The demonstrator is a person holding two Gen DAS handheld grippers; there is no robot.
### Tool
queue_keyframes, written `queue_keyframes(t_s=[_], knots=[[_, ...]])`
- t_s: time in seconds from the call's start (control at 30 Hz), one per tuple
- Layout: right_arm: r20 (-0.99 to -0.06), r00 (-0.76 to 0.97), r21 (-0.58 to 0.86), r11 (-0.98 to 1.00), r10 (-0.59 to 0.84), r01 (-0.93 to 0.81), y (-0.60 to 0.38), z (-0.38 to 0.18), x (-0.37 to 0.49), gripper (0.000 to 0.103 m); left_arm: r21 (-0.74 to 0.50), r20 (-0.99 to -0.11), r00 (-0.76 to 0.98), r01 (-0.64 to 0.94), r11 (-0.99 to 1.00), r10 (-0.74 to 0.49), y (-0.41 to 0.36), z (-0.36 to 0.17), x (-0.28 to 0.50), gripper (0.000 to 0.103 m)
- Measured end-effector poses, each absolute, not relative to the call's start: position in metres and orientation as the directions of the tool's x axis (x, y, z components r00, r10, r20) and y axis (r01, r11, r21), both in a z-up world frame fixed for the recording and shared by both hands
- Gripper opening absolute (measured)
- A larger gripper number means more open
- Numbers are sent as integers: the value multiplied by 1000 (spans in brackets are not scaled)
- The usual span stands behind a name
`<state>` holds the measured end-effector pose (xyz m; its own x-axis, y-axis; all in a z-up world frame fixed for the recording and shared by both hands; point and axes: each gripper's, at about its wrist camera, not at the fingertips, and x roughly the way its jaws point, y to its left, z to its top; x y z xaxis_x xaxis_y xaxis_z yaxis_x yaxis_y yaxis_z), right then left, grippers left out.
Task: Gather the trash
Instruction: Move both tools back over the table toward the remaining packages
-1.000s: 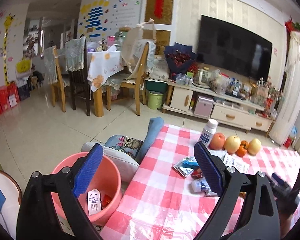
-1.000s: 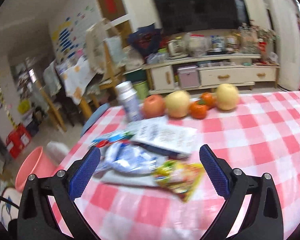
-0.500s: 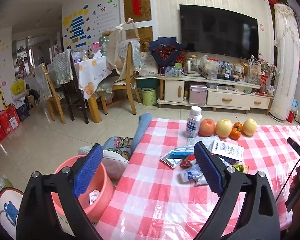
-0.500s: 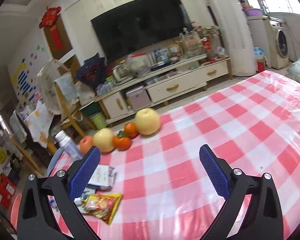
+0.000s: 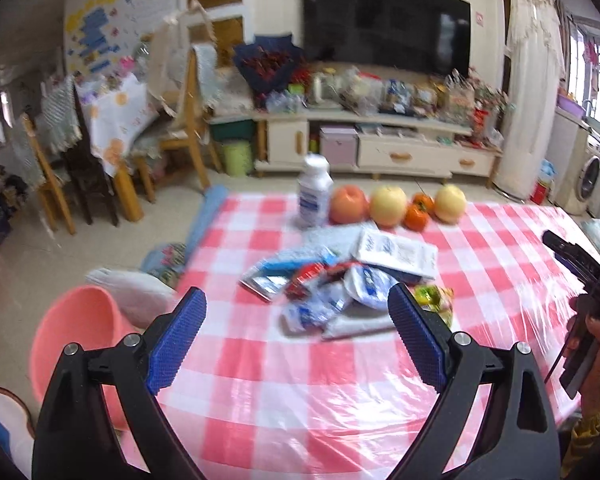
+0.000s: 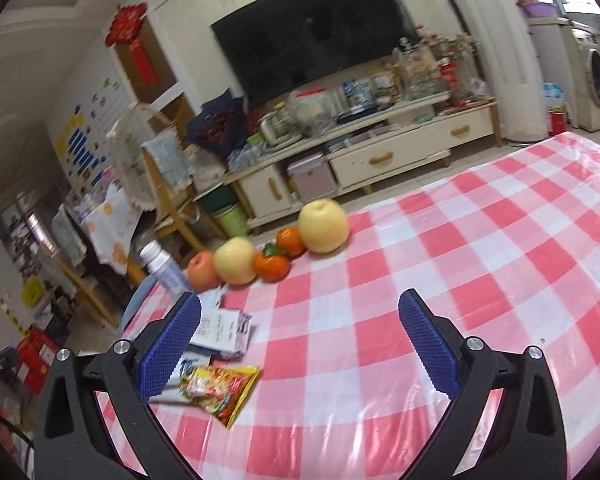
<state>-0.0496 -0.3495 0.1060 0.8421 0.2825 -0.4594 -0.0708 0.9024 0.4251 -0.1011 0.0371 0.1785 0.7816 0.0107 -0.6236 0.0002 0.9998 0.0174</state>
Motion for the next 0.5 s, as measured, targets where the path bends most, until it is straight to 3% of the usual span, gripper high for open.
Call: queue_keyframes(t_s=[0.23,0.5], knots=[[-553,730,400,896,402,-191,-301,87,-28,98,-98,-688,718,56,994,-108,28,134,-69,93],[-591,613,499,835,525,-233,-271,63,-13,97,-226,-711,658,121,967,-249,3,100,-25,92]])
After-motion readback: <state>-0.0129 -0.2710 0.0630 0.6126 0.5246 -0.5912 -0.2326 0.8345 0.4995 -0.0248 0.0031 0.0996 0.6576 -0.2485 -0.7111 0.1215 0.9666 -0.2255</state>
